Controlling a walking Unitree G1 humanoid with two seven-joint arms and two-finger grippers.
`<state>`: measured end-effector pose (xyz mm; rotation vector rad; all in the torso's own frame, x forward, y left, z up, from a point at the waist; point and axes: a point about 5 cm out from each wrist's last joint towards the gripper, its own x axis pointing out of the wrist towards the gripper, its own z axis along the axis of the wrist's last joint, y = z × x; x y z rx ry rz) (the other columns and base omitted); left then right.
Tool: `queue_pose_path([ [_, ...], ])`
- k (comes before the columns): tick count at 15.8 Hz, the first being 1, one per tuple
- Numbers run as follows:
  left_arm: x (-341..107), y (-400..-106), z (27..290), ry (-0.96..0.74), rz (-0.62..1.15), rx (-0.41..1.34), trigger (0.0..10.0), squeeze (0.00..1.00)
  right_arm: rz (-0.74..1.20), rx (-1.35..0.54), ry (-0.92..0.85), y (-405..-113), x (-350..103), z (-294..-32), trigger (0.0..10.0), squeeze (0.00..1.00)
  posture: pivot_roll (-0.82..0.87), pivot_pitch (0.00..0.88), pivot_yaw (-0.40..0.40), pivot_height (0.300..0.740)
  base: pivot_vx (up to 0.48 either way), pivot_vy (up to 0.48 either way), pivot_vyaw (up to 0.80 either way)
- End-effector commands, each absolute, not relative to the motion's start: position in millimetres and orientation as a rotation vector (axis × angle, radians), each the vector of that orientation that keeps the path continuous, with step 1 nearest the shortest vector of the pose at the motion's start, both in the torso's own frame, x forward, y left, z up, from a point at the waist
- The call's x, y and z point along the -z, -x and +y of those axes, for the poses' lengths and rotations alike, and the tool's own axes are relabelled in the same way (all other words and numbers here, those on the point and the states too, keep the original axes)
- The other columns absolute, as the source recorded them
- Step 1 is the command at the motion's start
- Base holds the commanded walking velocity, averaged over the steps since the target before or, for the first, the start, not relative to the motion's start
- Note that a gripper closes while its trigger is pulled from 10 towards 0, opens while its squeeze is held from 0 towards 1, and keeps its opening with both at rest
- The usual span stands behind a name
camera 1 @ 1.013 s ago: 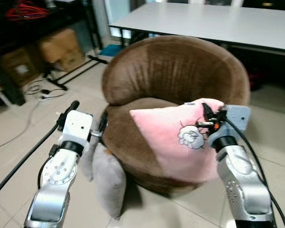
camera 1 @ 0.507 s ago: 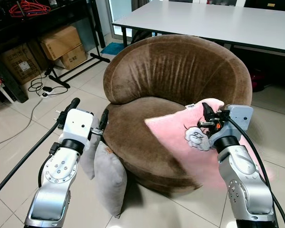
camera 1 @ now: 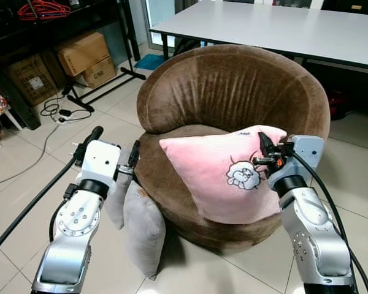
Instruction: Move the pillow to the sofa from floor
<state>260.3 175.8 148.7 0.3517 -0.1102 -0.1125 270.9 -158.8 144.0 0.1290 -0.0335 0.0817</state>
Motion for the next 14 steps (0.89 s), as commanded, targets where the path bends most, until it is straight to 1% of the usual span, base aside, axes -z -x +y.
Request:
queue_pose_path([
  [1,-148.9,-260.7,180.7,-0.361,-0.108,0.094,10.0,0.0,-0.078,-0.099,-0.143,-272.3,-152.6,-156.4,10.0,0.0,-0.12,0.0,0.091,0.74,0.0,0.0,0.0],
  [2,-149.1,-261.0,180.8,-0.361,-0.11,0.096,10.0,0.0,-0.079,-0.089,-0.148,-272.5,-152.5,-157.3,10.0,0.0,-0.12,0.0,0.09,0.74,0.0,0.0,0.0],
  [4,-150.3,-264.2,173.7,-0.307,-0.11,0.177,10.0,0.0,-0.071,-0.073,-0.226,-275.1,-150.8,-158.2,10.0,0.0,-0.13,0.0,0.097,0.74,0.304,0.0,0.0],
  [6,-150.3,-264.8,173.5,-0.307,-0.109,0.178,10.0,0.0,-0.057,-0.077,-0.238,-275.1,-149.8,-157.7,10.0,0.0,-0.12,0.0,0.096,0.74,0.304,0.0,0.0],
  [13,-149.9,-265.2,174.2,-0.306,-0.105,0.188,10.0,0.0,-0.06,-0.06,-0.236,-277.1,-149.4,-160.8,10.0,0.0,-0.12,0.0,0.095,0.74,0.304,0.0,-0.8],
  [14,-150.1,-265.7,174.4,-0.307,-0.106,0.189,10.0,0.0,-0.065,-0.055,-0.231,-277.4,-150.1,-161.0,10.0,0.0,-0.12,0.0,0.097,0.74,0.307,0.0,0.0],
])
